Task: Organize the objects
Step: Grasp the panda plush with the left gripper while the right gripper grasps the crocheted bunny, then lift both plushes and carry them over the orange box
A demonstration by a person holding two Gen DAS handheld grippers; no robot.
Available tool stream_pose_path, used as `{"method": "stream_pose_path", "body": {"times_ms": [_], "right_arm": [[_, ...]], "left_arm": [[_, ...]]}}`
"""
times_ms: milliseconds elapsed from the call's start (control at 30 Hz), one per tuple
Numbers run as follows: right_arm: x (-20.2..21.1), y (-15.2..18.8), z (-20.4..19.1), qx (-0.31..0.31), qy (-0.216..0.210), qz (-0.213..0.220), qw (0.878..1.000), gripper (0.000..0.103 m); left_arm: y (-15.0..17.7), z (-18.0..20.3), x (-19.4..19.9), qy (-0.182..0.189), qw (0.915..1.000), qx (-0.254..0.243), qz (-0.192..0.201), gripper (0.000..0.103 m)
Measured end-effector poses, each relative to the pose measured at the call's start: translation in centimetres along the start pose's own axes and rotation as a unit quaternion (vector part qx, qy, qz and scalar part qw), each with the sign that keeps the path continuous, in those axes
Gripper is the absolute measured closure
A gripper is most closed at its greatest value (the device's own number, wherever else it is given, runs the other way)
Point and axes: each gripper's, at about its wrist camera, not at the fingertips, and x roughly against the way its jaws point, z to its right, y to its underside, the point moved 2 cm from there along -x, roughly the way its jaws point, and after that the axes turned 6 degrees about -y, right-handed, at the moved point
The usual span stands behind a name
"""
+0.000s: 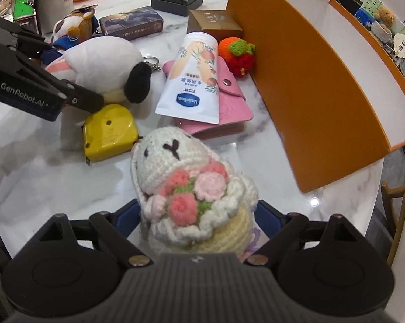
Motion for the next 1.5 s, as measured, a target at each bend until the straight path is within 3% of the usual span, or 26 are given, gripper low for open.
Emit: {"method": "stream_pose_path", "body": {"times_ms": [200,467,667,1233,1500], "right_arm": [[-0.4,-1.2,-1.4,0.109,0.010,-0.017,0.994,0.012],[-1.2,-2.6,-1.4,0.172,-0.024,-0.038,0.984,0.019],[-0.7,-2.5,-1.0,0.148,-0.051,-0.041,0.987,0.028],[2.9,-2.6,-0.2,0.100,-0.056,0.012,0.993,0.028],[8.5,-5.4,1.0,0.081,-0.063,0.097,0.990,0.028]], "left_arm": [[0.0,-0.1,-0.1,0.005,1.0000,0.007,0.000,0.024],[0.0,-0.2,0.0,0.008,0.9999,0.012,0.002,0.027],[0.0,-0.4,0.0,0.009,0.9998,0.018,0.001,0.028],[0.0,-1.3,1.8,0.030,0.9982,0.047,0.022,0.033],[-0.5,-1.1,3.0,0.026,0.9979,0.045,0.039,0.033]]}}
